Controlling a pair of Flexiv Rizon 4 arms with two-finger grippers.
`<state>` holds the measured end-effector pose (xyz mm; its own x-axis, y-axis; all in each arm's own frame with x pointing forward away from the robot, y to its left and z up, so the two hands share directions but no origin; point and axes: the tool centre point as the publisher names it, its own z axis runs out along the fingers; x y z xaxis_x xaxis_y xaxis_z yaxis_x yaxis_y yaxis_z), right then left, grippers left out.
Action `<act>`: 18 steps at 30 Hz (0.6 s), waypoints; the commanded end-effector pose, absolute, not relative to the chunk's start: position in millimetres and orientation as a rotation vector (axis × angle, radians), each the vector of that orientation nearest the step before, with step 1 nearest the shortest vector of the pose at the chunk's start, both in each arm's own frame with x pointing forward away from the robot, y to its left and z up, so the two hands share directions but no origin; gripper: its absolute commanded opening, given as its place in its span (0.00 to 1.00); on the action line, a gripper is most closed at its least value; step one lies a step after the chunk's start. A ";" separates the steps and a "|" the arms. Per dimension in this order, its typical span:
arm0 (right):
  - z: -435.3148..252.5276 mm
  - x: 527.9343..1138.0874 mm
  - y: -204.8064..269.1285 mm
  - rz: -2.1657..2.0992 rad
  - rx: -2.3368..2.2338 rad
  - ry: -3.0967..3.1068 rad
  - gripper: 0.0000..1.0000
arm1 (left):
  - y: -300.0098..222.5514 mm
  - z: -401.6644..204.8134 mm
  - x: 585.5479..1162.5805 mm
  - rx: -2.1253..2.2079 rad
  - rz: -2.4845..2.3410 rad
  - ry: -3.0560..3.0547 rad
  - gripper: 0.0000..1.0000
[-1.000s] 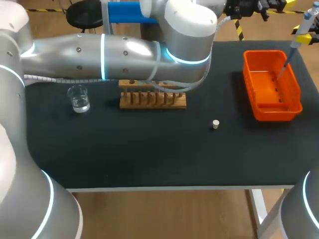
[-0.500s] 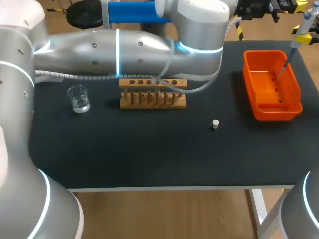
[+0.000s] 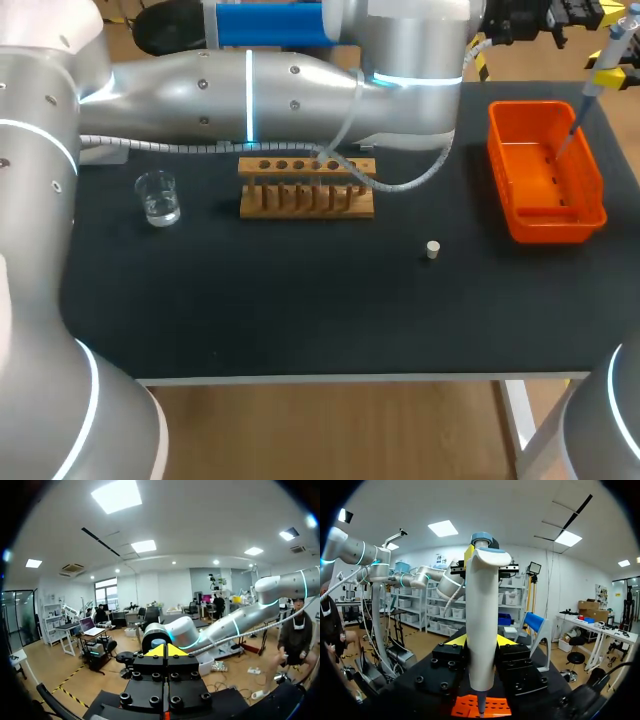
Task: Invert the test tube, pick up the pipette, mount the tip to pipette, aspirate from beaker and dispense into the tube, eject the tip, return the pipette, and cap with the stopper.
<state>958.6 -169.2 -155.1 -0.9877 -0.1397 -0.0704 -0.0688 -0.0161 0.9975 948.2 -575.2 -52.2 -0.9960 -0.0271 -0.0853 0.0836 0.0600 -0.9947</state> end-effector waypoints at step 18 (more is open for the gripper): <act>-155.2 959.8 -170.4 -2.189 0.234 -2.168 0.00 | -588.6 -63.0 950.8 0.045 -2.150 2.213 0.00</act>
